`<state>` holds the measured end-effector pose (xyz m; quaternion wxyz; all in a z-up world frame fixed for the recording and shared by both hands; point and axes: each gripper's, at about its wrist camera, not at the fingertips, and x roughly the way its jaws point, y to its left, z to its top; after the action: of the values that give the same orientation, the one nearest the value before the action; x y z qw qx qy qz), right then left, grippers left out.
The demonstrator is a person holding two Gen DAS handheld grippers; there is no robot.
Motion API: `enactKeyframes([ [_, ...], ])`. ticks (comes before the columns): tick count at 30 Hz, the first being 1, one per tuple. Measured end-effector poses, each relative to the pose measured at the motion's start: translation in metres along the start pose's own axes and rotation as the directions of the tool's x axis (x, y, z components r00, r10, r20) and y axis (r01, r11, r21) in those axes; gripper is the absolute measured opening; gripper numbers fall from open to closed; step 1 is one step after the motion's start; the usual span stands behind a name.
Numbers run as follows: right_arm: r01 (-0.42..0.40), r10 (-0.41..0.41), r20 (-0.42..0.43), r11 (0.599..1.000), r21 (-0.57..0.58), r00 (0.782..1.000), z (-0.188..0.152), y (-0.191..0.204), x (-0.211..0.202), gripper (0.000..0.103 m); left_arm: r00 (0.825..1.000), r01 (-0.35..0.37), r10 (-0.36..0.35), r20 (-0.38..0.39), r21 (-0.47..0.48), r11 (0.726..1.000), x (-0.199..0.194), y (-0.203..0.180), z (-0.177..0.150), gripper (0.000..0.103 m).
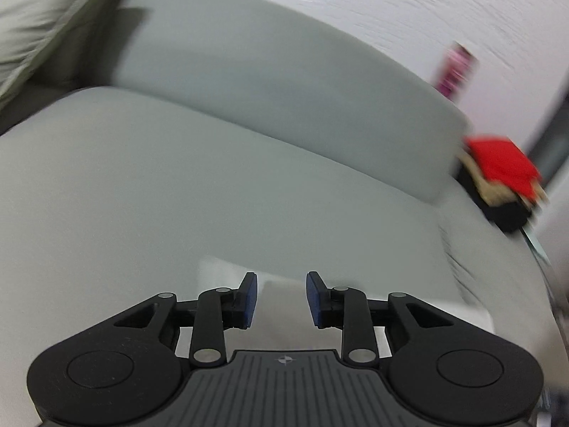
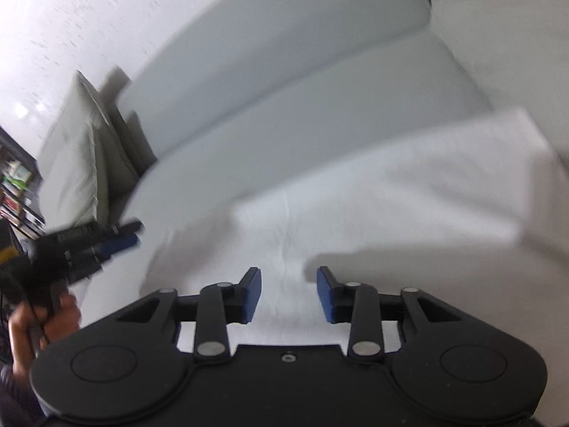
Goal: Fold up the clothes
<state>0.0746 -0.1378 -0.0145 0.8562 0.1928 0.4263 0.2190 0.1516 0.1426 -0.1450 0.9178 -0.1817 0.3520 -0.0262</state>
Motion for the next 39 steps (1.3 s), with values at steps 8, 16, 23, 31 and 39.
enactKeyframes([
  [8,-0.105,0.106,-0.024,0.993,0.057,0.994,0.037,-0.051,0.035,0.014,0.991,-0.092,0.109,-0.083,0.189,0.978,0.071,-0.04,-0.029,0.012],
  [16,0.135,-0.257,0.187,0.859,0.494,0.948,0.036,-0.164,-0.019,0.0,0.843,-0.536,0.536,0.041,-0.001,0.844,0.051,0.011,-0.015,0.007],
  [23,0.301,-0.413,0.25,0.872,0.385,0.876,0.028,-0.129,-0.064,0.009,0.812,-0.582,0.576,0.094,0.048,0.812,0.007,0.007,-0.025,0.012],
  [31,0.112,-0.144,0.127,0.967,0.23,0.981,0.01,-0.099,-0.056,0.019,0.944,-0.329,0.323,0.067,0.254,0.909,-0.024,-0.064,-0.079,0.026],
  [39,0.368,-0.404,0.097,0.892,0.263,0.91,-0.006,-0.142,-0.08,0.0,0.835,-0.538,0.551,0.005,0.225,0.813,-0.057,-0.047,-0.1,0.023],
])
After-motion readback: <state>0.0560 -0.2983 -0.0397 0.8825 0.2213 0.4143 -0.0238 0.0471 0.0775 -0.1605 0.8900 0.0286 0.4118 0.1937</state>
